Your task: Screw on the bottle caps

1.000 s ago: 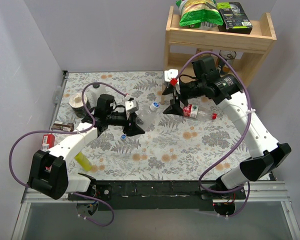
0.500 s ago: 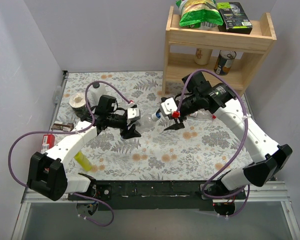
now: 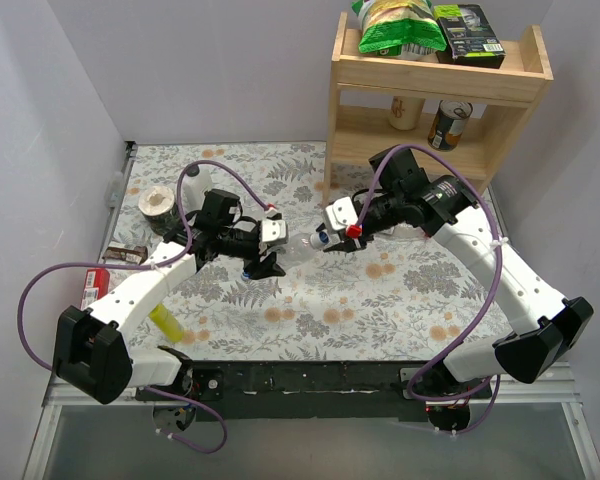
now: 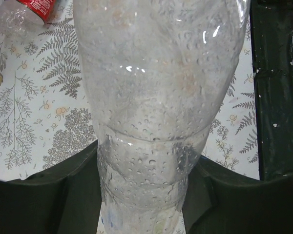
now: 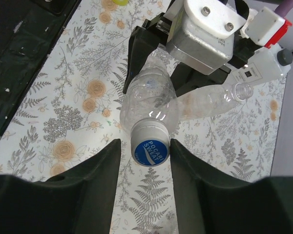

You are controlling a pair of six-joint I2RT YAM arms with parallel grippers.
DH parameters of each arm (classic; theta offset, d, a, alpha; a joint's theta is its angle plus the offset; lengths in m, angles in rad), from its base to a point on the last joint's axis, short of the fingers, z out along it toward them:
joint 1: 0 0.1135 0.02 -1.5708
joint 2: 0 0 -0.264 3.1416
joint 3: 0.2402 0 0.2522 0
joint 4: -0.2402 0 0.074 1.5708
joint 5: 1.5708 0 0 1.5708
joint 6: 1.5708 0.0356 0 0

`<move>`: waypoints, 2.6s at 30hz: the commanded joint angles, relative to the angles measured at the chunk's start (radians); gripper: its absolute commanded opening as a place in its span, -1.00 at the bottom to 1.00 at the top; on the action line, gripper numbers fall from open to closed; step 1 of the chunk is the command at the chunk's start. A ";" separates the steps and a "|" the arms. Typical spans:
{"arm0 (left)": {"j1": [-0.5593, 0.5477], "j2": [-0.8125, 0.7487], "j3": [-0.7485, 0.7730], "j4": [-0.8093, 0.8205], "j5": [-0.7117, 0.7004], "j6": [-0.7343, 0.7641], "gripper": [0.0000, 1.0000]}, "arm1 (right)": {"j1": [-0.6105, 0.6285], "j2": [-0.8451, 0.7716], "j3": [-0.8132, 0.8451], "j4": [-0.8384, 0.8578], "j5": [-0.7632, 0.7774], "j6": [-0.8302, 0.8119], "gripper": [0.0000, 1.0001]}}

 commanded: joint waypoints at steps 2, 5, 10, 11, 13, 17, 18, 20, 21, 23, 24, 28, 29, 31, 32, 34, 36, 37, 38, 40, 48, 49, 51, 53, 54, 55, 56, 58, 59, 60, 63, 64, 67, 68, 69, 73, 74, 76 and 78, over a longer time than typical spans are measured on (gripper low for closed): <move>-0.007 -0.007 0.055 -0.001 -0.009 0.029 -1.00 | 0.007 -0.001 0.010 -0.035 -0.005 -0.032 -0.19; -0.013 0.002 0.055 0.014 -0.049 0.030 -1.00 | 0.006 0.010 0.018 -0.002 -0.014 0.024 -0.56; -0.054 -0.062 -0.013 0.184 -0.231 -0.138 -1.00 | -0.011 0.083 0.024 0.225 0.058 0.642 -0.97; -0.066 -0.085 -0.035 0.300 -0.280 -0.176 -1.00 | -0.026 0.111 0.051 0.229 0.031 0.754 -0.97; -0.121 -0.150 -0.101 0.401 -0.444 -0.249 -1.00 | -0.071 0.204 0.059 0.213 -0.101 1.055 -0.97; -0.191 -0.158 -0.107 0.434 -0.538 -0.281 -1.00 | -0.190 0.277 -0.062 0.357 -0.401 1.343 -0.89; -0.191 -0.155 -0.104 0.418 -0.537 -0.290 -1.00 | -0.241 0.283 -0.027 0.370 -0.419 1.354 -0.52; -0.191 -0.159 -0.109 0.384 -0.528 -0.307 -1.00 | -0.283 0.269 0.037 0.371 -0.422 1.233 -0.02; -0.186 -0.162 -0.112 0.368 -0.494 -0.306 -1.00 | -0.307 0.252 0.107 0.350 -0.421 1.121 0.36; -0.178 -0.168 -0.115 0.308 -0.430 -0.281 -1.00 | -0.309 0.168 0.154 0.167 -0.392 0.632 0.57; -0.172 -0.179 -0.117 0.298 -0.366 -0.287 -1.00 | -0.300 0.124 0.133 0.160 -0.373 0.536 0.69; -0.158 -0.182 -0.109 0.281 -0.242 -0.344 -1.00 | -0.295 -0.158 -0.237 0.518 -0.310 0.587 0.85; -0.157 -0.178 -0.101 0.284 -0.227 -0.359 -1.00 | -0.291 -0.180 -0.266 0.552 -0.312 0.601 0.86; -0.157 -0.164 -0.080 0.281 -0.202 -0.379 -1.00 | -0.271 -0.194 -0.297 0.580 -0.315 0.635 0.84; -0.155 -0.159 -0.074 0.275 -0.198 -0.378 -1.00 | -0.266 -0.191 -0.298 0.578 -0.316 0.646 0.82; -0.155 -0.148 -0.051 0.266 -0.183 -0.358 -1.00 | -0.261 -0.187 -0.311 0.641 -0.312 0.729 0.78; -0.155 -0.139 -0.037 0.263 -0.176 -0.356 -1.00 | -0.261 -0.193 -0.346 0.740 -0.297 0.779 0.75; -0.154 -0.133 -0.028 0.265 -0.172 -0.358 -1.00 | -0.261 -0.196 -0.361 0.771 -0.287 0.828 0.75; -0.154 -0.132 -0.026 0.266 -0.170 -0.358 -1.00 | -0.261 -0.197 -0.378 0.793 -0.280 0.844 0.74; -0.155 -0.128 -0.020 0.266 -0.172 -0.353 -1.00 | -0.263 -0.190 -0.381 0.808 -0.276 0.854 0.69; -0.154 -0.121 -0.009 0.251 -0.173 -0.346 -1.00 | -0.263 -0.202 -0.435 0.985 -0.329 1.057 0.51; -0.154 -0.122 -0.009 0.249 -0.175 -0.347 -1.00 | -0.264 -0.205 -0.439 1.003 -0.333 1.075 0.51; -0.154 -0.124 -0.009 0.248 -0.175 -0.349 -1.00 | -0.263 -0.210 -0.449 1.038 -0.341 1.117 0.49; -0.154 -0.122 -0.011 0.248 -0.175 -0.349 -1.00 | -0.264 -0.208 -0.450 1.048 -0.347 1.134 0.40; -0.154 -0.121 -0.009 0.248 -0.176 -0.349 -1.00 | -0.263 -0.203 -0.450 1.049 -0.353 1.143 0.36; -0.154 -0.121 -0.009 0.248 -0.176 -0.349 -1.00 | -0.263 -0.202 -0.452 1.051 -0.356 1.149 0.32; -0.154 -0.121 -0.008 0.249 -0.176 -0.349 -1.00 | -0.263 -0.202 -0.452 1.057 -0.359 1.163 0.23; -0.154 -0.121 -0.005 0.248 -0.173 -0.347 -1.00 | -0.263 -0.194 -0.458 1.083 -0.375 1.189 0.12; -0.154 -0.121 -0.005 0.248 -0.173 -0.347 -1.00 | -0.263 -0.193 -0.461 1.091 -0.376 1.218 0.01; -0.154 -0.119 -0.005 0.249 -0.173 -0.347 -1.00 | -0.263 -0.190 -0.469 1.124 -0.385 1.239 -0.06; -0.154 -0.118 -0.006 0.254 -0.173 -0.349 -1.00 | -0.263 -0.187 -0.498 1.167 -0.370 1.319 -0.43; -0.154 -0.118 -0.009 0.264 -0.178 -0.355 -1.00 | -0.263 -0.188 -0.508 1.234 -0.355 1.395 -0.50; -0.157 -0.113 -0.041 0.321 -0.201 -0.390 -1.00 | -0.257 -0.214 -0.551 1.321 -0.171 1.486 -0.90; -0.184 -0.107 -0.049 0.341 -0.263 -0.396 -1.00 | -0.238 -0.214 -0.544 1.312 -0.121 1.500 -0.97; -0.207 -0.104 -0.060 0.369 -0.314 -0.413 -1.00 | -0.225 -0.210 -0.507 1.281 -0.017 1.494 -0.97; -0.269 -0.056 -0.060 0.430 -0.397 -0.461 -0.64 | -0.168 -0.153 -0.403 1.161 0.101 1.447 -0.97; -0.267 -0.050 -0.037 0.415 -0.403 -0.467 -0.29 | -0.168 -0.135 -0.375 1.076 0.090 1.406 -0.97; -0.267 -0.067 -0.037 0.386 -0.492 -0.464 0.46 | -0.188 -0.121 -0.297 0.967 0.063 1.205 -0.97; -0.255 -0.107 -0.052 0.345 -0.534 -0.407 0.96 | -0.215 -0.075 -0.230 0.673 0.015 0.921 -0.97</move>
